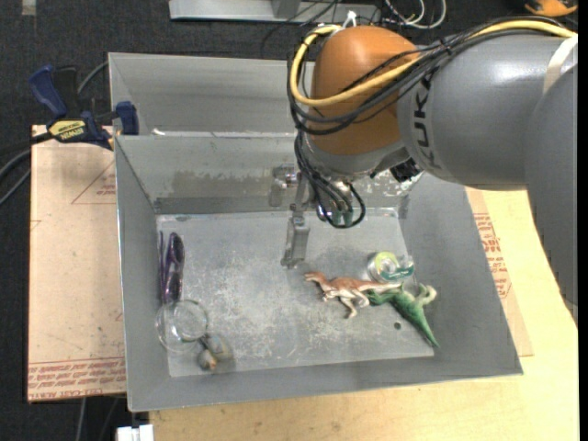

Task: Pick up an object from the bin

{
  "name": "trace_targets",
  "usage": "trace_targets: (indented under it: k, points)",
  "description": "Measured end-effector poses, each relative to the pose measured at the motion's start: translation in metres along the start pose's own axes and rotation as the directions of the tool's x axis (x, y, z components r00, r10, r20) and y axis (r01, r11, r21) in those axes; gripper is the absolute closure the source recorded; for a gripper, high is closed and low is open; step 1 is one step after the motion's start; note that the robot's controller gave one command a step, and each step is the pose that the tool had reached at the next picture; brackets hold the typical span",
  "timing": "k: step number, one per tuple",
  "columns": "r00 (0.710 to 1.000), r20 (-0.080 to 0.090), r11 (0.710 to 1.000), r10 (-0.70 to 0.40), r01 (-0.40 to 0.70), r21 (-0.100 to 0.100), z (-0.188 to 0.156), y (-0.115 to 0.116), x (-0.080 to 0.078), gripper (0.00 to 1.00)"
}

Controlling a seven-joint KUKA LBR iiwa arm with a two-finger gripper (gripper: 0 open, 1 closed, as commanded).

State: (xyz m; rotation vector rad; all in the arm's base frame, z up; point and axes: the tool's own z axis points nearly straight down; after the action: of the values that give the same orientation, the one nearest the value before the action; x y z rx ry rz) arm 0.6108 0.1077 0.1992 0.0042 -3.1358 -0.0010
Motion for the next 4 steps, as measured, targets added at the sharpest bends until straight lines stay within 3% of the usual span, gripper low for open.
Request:
trace_targets:
  k: [1,2,3,4]
  points:
    - [1.000,0.008,1.000,0.003,-0.003,-0.001,-0.005,-0.001,-0.002,0.00]
    - [0.998,-0.003,0.998,-0.063,0.063,0.000,0.055,-0.063,0.024,0.00]
    - [0.999,0.009,0.999,-0.044,0.044,-0.001,0.056,-0.066,0.024,0.00]
    - [0.999,0.002,0.999,0.037,-0.037,-0.001,0.078,-0.105,0.024,0.00]
